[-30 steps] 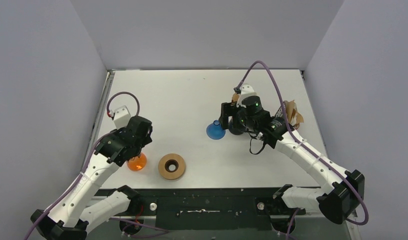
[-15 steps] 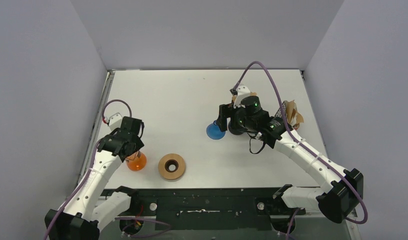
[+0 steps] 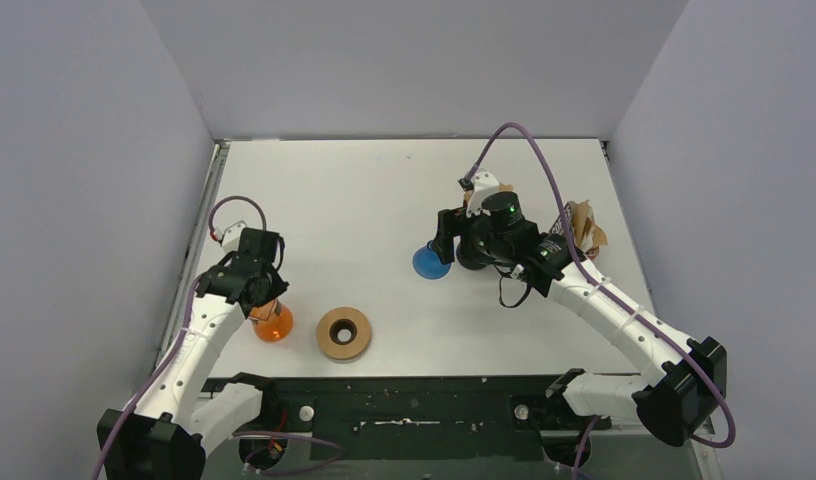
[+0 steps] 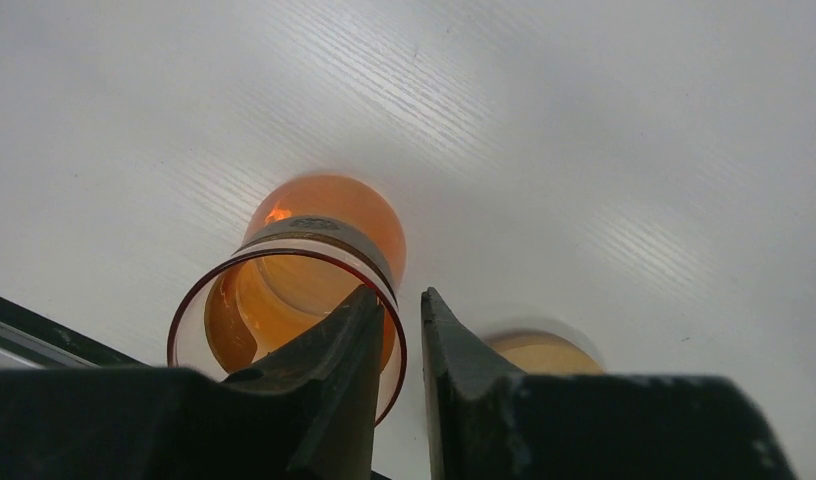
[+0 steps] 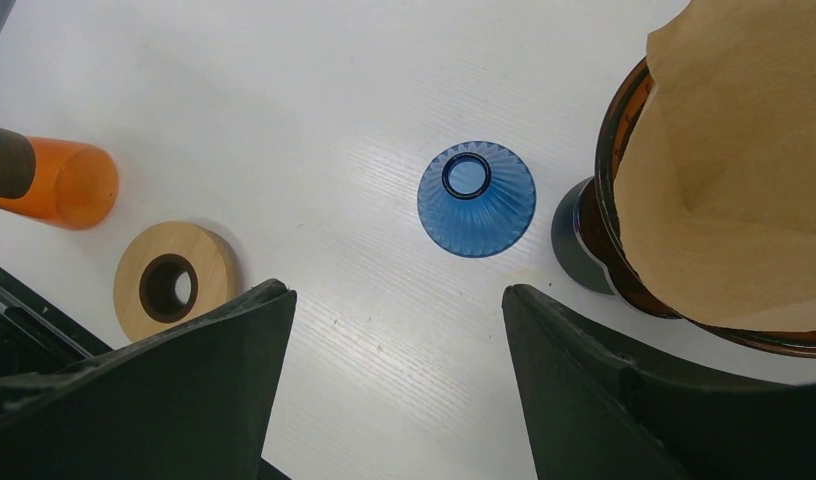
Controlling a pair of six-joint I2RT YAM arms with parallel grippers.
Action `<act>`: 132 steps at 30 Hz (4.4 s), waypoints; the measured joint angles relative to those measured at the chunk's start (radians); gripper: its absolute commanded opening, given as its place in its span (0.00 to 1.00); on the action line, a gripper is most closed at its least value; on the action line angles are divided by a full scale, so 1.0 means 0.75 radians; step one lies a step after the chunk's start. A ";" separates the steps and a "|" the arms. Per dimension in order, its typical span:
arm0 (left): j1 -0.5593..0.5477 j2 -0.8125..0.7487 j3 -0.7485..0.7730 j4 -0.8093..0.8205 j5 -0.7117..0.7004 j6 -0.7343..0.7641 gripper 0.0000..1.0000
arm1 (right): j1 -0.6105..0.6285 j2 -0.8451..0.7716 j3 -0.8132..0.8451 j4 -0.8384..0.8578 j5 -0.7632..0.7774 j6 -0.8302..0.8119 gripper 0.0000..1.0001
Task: Place the coffee filter in the dripper
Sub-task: Pick up the coffee server from the center of the board, then place the coffee server at the center of the board.
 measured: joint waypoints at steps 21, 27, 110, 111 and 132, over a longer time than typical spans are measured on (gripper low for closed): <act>0.006 0.050 0.017 0.033 0.028 0.101 0.00 | 0.000 -0.025 -0.007 -0.001 -0.008 0.000 0.77; 0.006 0.095 0.068 0.033 0.041 0.138 0.00 | 0.000 -0.081 -0.009 -0.002 -0.007 0.000 0.77; -1.211 0.965 0.758 0.242 0.003 0.369 0.24 | 0.000 -0.622 -0.031 -0.460 0.383 0.000 0.84; -1.211 0.965 0.758 0.242 0.003 0.371 0.26 | 0.000 -0.622 -0.031 -0.460 0.383 0.000 0.84; -1.165 0.642 0.817 0.212 -0.096 0.396 0.54 | 0.000 -0.593 -0.031 -0.458 0.382 -0.005 0.84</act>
